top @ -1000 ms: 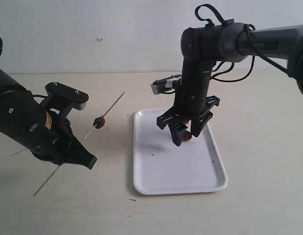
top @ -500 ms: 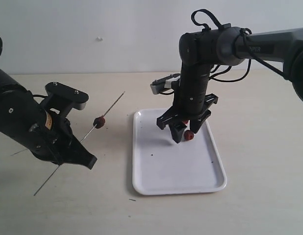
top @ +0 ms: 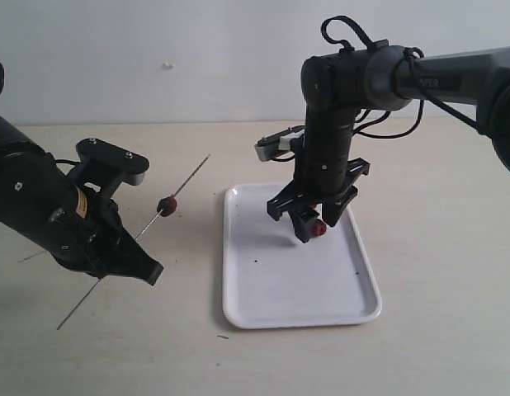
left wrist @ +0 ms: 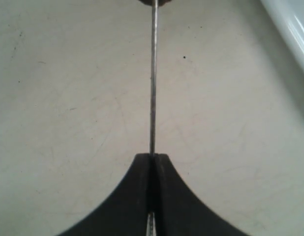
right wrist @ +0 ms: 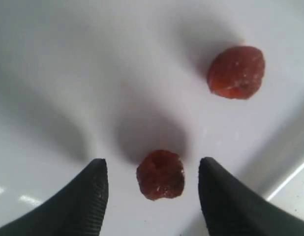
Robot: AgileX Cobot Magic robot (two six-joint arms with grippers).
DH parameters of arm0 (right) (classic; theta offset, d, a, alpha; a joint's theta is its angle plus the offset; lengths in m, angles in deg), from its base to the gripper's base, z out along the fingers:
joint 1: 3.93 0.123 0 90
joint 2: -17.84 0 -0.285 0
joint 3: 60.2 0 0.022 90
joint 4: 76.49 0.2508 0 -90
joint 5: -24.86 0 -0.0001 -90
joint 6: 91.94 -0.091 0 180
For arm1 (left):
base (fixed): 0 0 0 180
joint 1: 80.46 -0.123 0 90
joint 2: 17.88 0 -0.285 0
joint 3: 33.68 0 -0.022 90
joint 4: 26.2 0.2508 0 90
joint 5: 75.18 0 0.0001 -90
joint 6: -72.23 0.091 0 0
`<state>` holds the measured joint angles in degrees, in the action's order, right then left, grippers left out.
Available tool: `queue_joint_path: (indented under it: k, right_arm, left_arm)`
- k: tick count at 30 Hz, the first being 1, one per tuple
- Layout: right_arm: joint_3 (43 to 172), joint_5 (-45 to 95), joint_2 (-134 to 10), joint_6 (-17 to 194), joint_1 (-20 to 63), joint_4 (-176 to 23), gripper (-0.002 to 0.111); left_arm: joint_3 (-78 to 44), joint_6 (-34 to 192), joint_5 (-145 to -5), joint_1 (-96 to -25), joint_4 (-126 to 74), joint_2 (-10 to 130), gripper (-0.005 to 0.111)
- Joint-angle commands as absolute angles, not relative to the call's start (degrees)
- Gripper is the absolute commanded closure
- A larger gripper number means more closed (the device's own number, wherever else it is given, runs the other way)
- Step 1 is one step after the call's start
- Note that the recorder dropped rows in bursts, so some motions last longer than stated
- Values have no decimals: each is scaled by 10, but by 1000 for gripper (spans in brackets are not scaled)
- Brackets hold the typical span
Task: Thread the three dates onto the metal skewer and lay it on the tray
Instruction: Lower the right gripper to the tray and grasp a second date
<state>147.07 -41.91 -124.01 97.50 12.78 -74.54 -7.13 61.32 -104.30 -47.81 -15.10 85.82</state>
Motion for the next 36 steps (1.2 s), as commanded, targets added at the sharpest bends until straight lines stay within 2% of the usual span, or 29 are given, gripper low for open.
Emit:
queue_joint_path:
  k: [1,11,19,27,36]
  right_arm:
    - [1468,-424,-1239,979,127,-755,55]
    - [1468,-424,-1256,979,127,-755,55]
    - [1468,-424,-1256,974,127,-755,67]
    - [1468,-425,-1256,956,127,-755,87]
    - [1468,-425,-1222,955,127,-755,86]
  left_arm:
    - [-71,615,-1036,-479,-150,853,107]
    - [-71,615,-1036,-479,-150,853,107]
    - [-71,615,-1036,-479,-150,853,107]
    - [-71,615,-1036,-479,-150,853,107]
    - [-71,614,-1036,-479,-153,853,107]
